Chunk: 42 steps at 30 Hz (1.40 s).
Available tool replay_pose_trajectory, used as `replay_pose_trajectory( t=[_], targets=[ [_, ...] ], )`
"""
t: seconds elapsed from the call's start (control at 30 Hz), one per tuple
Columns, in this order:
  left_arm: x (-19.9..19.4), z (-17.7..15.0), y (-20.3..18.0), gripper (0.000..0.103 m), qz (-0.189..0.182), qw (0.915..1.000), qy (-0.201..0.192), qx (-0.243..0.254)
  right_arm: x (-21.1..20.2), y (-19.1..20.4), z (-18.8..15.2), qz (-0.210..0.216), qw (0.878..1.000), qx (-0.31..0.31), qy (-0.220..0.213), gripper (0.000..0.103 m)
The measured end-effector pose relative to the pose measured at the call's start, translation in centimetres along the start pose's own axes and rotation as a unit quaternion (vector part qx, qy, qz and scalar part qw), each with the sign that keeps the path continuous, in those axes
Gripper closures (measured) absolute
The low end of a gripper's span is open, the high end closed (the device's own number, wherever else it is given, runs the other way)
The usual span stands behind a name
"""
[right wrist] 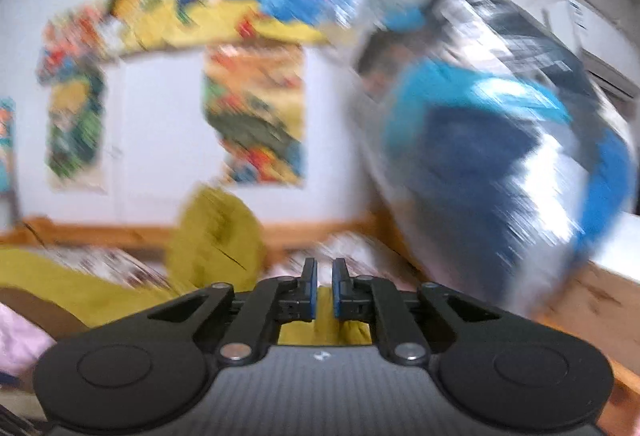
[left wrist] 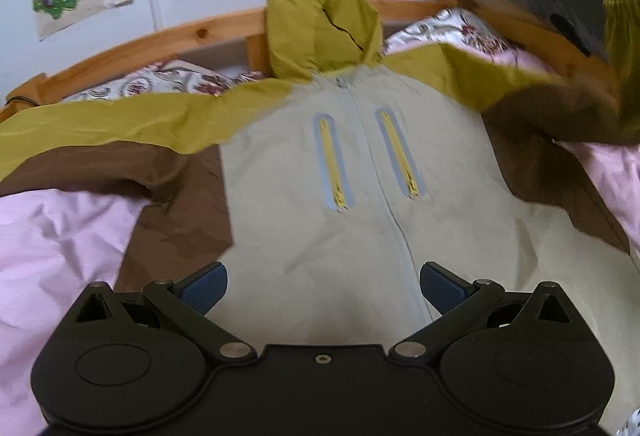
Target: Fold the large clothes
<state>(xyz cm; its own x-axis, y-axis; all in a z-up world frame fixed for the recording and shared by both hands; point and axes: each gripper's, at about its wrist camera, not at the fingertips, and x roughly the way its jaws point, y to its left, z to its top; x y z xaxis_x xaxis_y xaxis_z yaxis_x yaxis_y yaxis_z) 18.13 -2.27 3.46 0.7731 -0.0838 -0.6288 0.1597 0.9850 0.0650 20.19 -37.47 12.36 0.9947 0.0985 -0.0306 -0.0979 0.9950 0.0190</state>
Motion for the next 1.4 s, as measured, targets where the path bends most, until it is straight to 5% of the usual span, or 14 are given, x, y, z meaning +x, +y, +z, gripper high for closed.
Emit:
replay_pose_trajectory(
  t=[0.23, 0.47, 0.67, 0.87, 0.93, 1.0, 1.03, 1.1, 1.2, 1.4],
  targets=[
    [-1.1, 0.4, 2.1, 0.001, 0.014, 0.9989, -0.025, -0.039, 3.1, 6.9, 5.6, 0.087, 0.992, -0.009, -0.088, 0.095],
    [-0.9, 0.0, 4.7, 0.001, 0.034, 0.997, -0.022, -0.066, 9.0, 16.6, 8.9, 0.205, 0.966, -0.05, -0.147, 0.095],
    [-2.3, -1.6, 7.8, 0.001, 0.074, 0.9895, -0.052, -0.113, 14.1, 25.4, 4.9, 0.316, 0.942, -0.085, -0.073, 0.095],
    [-3.0, -2.4, 11.0, 0.001, 0.106, 0.9787, -0.069, -0.162, 18.2, 31.7, -2.8, 0.37, 0.917, -0.142, 0.053, 0.093],
    [-3.1, -2.5, 11.5, 0.001, 0.109, 0.9768, -0.07, -0.171, 19.0, 31.7, -5.0, 0.382, 0.909, -0.138, 0.092, 0.078],
    [-2.9, -2.5, 11.9, 0.001, 0.107, 0.9764, -0.07, -0.174, 19.2, 30.8, -6.4, 0.39, 0.903, -0.137, 0.113, 0.033],
    [-2.9, -2.5, 11.8, 0.001, 0.106, 0.9768, -0.07, -0.173, 19.1, 29.9, -6.9, 0.395, 0.901, -0.139, 0.115, 0.03],
    [-2.6, -2.4, 11.7, 0.001, 0.098, 0.9786, -0.071, -0.166, 18.7, 27.8, -7.2, 0.388, 0.901, -0.15, 0.122, 0.019],
    [-1.9, -2.1, 11.0, 0.001, 0.081, 0.984, -0.075, -0.14, 18.0, 23.0, -8.3, 0.339, 0.919, -0.156, 0.129, 0.01],
    [2.9, -1.1, 10.0, 0.001, 0.063, 0.9927, -0.067, -0.078, 20.8, 13.2, -10.2, 0.135, 0.961, -0.175, 0.167, 0.007]
  ],
)
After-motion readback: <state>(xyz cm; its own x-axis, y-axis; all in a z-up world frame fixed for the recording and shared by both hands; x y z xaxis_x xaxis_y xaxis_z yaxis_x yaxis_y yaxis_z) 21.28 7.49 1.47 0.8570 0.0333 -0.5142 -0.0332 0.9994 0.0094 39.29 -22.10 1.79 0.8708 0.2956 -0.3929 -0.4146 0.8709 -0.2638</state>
